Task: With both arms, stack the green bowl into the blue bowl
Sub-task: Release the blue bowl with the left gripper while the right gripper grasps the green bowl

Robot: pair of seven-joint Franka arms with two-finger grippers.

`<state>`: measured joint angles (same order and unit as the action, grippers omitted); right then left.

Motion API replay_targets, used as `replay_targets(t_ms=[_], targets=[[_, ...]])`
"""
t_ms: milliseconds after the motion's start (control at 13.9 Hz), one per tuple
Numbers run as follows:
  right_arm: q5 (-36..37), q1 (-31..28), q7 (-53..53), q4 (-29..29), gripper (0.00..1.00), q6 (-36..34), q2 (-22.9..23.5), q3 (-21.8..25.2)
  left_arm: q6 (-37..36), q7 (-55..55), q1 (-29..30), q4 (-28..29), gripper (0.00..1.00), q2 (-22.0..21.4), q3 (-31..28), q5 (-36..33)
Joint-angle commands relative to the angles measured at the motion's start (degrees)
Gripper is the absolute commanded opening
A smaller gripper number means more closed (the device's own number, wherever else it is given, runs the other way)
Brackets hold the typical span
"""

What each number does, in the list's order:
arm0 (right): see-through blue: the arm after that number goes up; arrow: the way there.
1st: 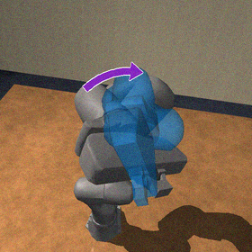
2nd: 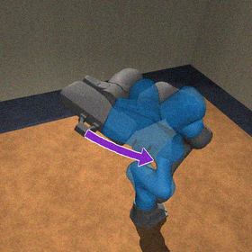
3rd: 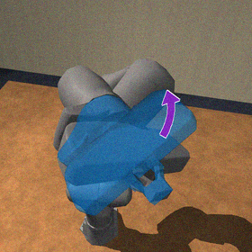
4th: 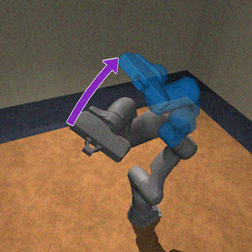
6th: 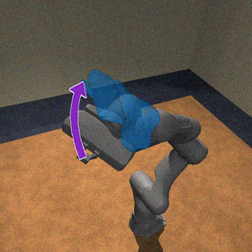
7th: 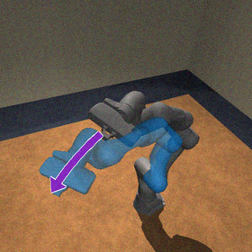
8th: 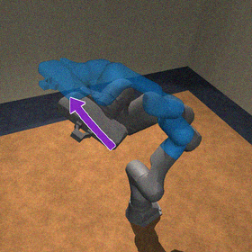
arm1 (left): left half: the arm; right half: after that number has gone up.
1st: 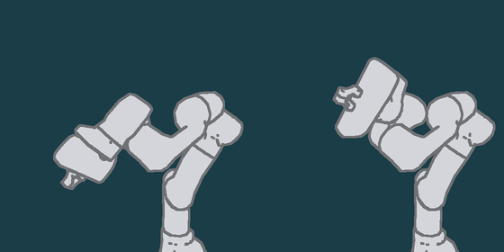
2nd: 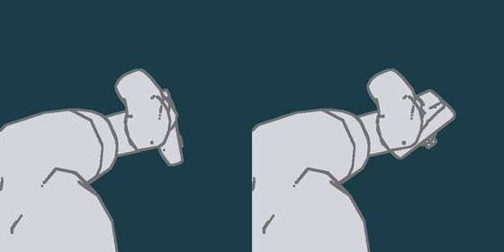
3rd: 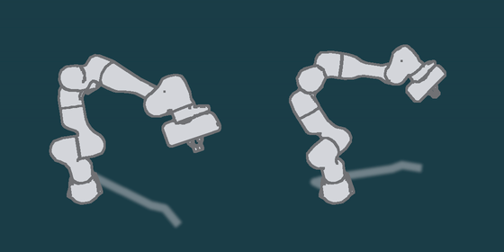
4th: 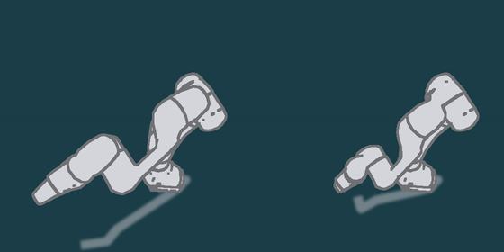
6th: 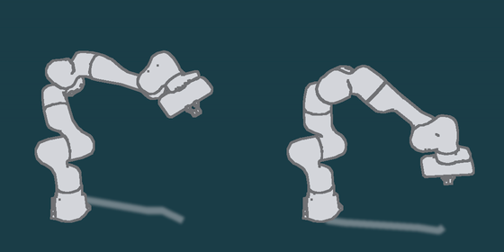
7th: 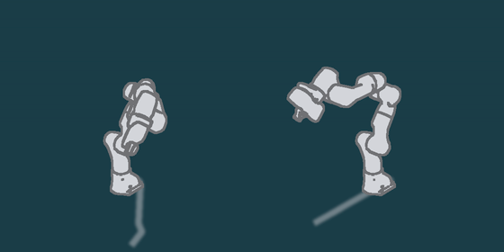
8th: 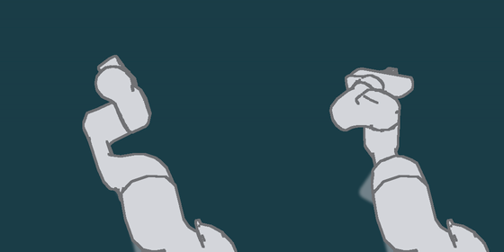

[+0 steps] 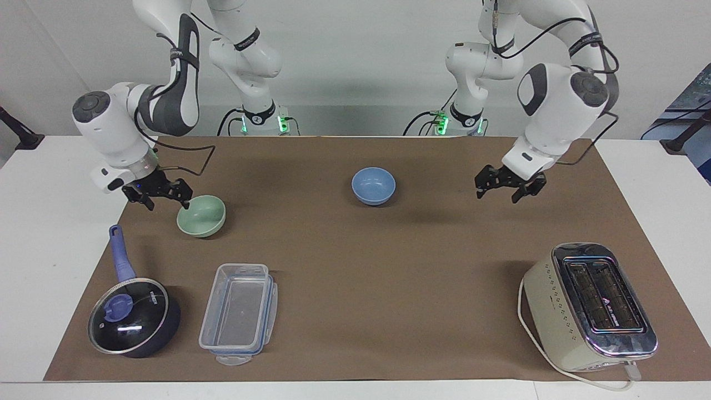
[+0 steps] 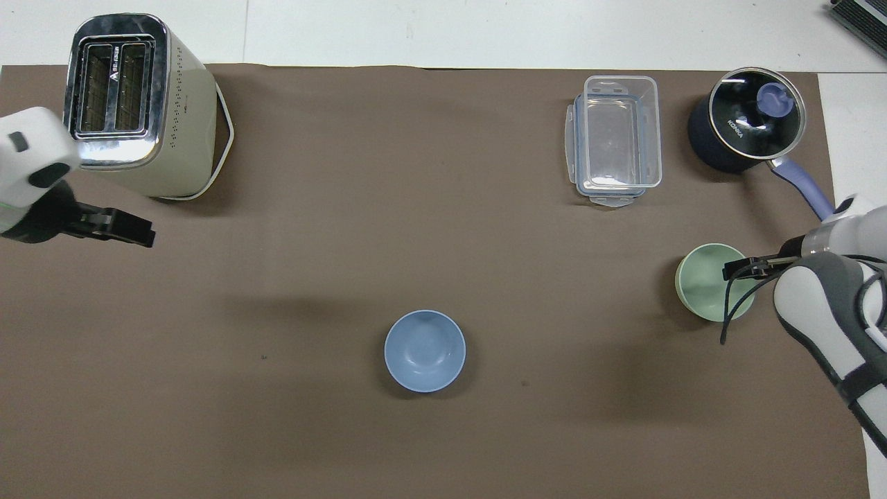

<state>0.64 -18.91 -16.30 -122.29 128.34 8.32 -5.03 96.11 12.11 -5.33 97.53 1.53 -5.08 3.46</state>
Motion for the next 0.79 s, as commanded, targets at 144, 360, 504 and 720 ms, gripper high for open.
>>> replay_targets(t_ms=[144, 360, 504, 720], targets=[[-1.2, -0.9, -2.8, -0.6, 0.91, 1.9, 1.2, -0.5, -2.6, -4.7, 2.4, -1.9, 1.00, 0.5, 1.5, -0.9], [-1.2, -0.9, -2.6, -0.5, 0.36, 1.2, 1.2, -0.5, -9.8, -7.4, 0.0, -7.4, 1.00, 1.0, 1.6, -1.2], [-1.9, -0.9, -2.5, -0.1, 0.02, 0.6, 1.2, -0.5, -13.2, -7.5, -0.2, -10.6, 1.00, 2.0, 1.6, -1.2], [-2.0, -0.2, -1.8, 0.7, 0.00, -2.3, 0.5, -0.5, -12.3, -8.1, 0.4, -8.4, 1.00, 0.8, 1.6, -0.9]])
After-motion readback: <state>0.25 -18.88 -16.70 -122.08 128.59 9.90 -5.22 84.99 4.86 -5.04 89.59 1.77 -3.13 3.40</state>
